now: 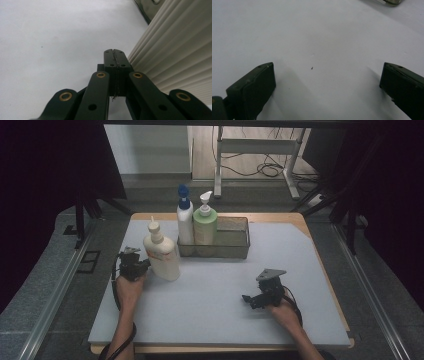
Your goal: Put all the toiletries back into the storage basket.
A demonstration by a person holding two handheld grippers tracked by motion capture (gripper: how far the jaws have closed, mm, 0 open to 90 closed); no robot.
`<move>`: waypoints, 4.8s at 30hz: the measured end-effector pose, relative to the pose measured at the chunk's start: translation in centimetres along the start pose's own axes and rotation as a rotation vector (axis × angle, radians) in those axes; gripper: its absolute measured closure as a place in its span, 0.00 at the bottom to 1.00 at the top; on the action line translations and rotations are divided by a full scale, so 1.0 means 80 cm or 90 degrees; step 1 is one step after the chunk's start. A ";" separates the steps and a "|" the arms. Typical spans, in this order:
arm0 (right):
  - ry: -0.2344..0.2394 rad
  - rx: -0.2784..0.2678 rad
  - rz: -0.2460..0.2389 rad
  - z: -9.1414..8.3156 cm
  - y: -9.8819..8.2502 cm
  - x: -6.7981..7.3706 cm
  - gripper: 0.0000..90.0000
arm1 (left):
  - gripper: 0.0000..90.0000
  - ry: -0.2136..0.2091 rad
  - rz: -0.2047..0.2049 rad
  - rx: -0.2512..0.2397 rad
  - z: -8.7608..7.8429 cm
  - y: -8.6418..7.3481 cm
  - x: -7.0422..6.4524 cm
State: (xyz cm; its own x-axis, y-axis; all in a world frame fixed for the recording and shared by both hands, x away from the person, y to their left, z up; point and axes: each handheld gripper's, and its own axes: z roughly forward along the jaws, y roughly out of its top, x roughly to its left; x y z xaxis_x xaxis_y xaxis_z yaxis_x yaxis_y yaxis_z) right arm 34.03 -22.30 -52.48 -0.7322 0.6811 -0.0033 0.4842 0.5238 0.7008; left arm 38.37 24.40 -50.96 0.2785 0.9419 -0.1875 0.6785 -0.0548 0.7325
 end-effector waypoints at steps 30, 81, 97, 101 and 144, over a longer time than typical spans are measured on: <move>0.000 0.000 0.000 0.000 0.000 0.000 0.00 | 0.99 -0.047 0.025 0.001 0.017 0.003 -0.033; -0.001 -0.001 0.000 0.000 0.000 0.000 0.00 | 0.99 -0.143 0.110 0.019 0.039 0.005 -0.138; 0.001 -0.001 0.001 0.000 0.000 0.000 0.00 | 0.99 -0.171 0.131 0.023 0.042 0.007 -0.167; 0.000 -0.001 0.001 0.000 0.000 0.000 0.00 | 0.99 -0.178 0.138 0.025 0.044 0.007 -0.175; 0.005 0.015 -0.002 0.000 0.004 -0.001 0.01 | 0.87 -0.178 0.211 0.020 0.021 -0.001 -0.208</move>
State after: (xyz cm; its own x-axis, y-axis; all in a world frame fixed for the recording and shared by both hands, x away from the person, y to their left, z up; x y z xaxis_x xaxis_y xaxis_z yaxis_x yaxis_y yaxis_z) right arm 34.24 -22.21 -52.23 -0.7371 0.6758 -0.0003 0.4926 0.5376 0.6844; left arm 34.82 8.18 -48.99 0.6550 0.7463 -0.1186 0.5409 -0.3535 0.7632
